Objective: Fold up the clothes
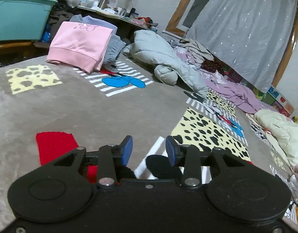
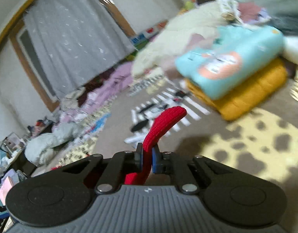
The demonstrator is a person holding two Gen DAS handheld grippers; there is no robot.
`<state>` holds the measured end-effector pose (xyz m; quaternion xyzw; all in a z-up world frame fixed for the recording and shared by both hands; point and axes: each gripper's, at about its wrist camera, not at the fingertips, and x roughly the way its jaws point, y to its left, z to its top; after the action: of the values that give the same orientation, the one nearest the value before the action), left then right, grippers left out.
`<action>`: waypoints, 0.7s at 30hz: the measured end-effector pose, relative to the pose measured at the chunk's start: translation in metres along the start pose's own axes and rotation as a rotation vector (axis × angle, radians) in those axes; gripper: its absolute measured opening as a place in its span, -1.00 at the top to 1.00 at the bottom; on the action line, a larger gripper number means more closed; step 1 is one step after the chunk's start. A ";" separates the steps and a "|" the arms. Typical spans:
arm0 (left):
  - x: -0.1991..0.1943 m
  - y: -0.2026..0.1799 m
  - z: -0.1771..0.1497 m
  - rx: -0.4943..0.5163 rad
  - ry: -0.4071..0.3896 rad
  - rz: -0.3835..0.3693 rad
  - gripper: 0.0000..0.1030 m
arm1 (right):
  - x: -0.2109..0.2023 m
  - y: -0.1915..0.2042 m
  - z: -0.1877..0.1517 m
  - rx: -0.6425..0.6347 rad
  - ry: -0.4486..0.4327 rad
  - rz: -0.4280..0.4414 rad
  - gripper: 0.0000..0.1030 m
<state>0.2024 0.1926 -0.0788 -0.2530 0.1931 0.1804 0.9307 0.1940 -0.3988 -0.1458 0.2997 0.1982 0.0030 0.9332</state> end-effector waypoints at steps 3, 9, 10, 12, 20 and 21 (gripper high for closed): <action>0.001 0.000 0.001 0.000 0.003 -0.005 0.24 | 0.010 -0.025 -0.010 0.073 0.095 -0.141 0.64; 0.005 -0.001 0.004 0.005 0.010 -0.018 0.24 | 0.002 -0.036 -0.002 0.080 0.019 -0.278 0.20; 0.006 -0.003 0.005 0.011 0.012 -0.023 0.24 | 0.001 -0.034 -0.001 0.071 0.002 -0.270 0.19; 0.009 -0.008 0.006 0.029 0.022 -0.046 0.24 | -0.001 -0.031 0.002 0.047 -0.030 -0.250 0.19; 0.042 -0.040 0.009 0.153 0.171 -0.236 0.24 | 0.039 0.031 0.007 -0.121 0.060 -0.016 0.19; 0.049 -0.044 0.006 0.159 0.207 -0.261 0.24 | 0.050 0.042 0.006 -0.140 0.090 0.019 0.19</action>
<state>0.2652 0.1718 -0.0777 -0.2189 0.2669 0.0155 0.9384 0.2469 -0.3614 -0.1361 0.2351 0.2365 0.0390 0.9420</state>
